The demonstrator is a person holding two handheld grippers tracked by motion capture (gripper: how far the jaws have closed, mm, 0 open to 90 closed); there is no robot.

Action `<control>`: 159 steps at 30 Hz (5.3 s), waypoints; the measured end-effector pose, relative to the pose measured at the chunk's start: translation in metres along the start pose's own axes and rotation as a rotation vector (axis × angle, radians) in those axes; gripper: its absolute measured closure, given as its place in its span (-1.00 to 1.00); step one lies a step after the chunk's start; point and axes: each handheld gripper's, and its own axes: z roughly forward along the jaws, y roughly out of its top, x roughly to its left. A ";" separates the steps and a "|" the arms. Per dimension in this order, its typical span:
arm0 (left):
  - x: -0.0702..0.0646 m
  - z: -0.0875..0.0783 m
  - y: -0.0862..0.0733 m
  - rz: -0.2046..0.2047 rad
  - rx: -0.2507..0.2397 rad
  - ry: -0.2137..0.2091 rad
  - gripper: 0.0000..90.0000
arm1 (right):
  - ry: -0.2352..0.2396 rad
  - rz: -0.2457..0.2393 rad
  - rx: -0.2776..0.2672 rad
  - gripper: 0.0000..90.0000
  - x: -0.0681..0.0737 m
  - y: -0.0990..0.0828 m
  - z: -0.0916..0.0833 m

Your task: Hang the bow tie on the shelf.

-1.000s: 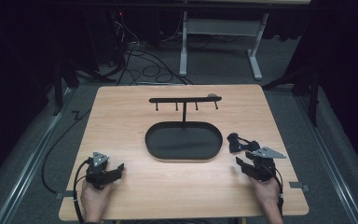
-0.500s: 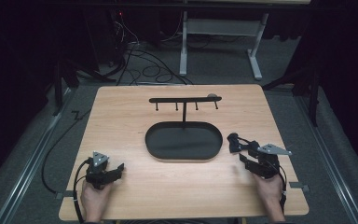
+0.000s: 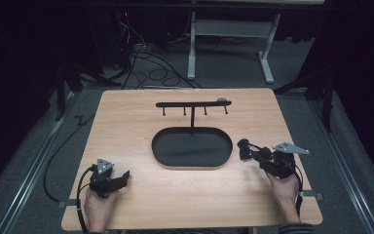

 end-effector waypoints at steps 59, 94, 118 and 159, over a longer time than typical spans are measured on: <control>0.000 0.000 0.000 -0.002 0.000 0.001 -0.38 | 0.019 0.025 0.183 1.00 -0.028 0.025 0.068; 0.000 0.000 0.000 -0.001 0.000 0.001 -0.38 | 0.061 0.018 -0.038 1.00 -0.020 0.038 0.012; 0.000 0.000 0.000 -0.002 -0.002 0.001 -0.38 | 0.109 -0.019 -0.109 1.00 -0.004 0.039 -0.016; 0.000 0.000 0.000 -0.002 -0.002 0.001 -0.38 | 0.257 -0.121 -0.155 1.00 0.041 0.068 -0.024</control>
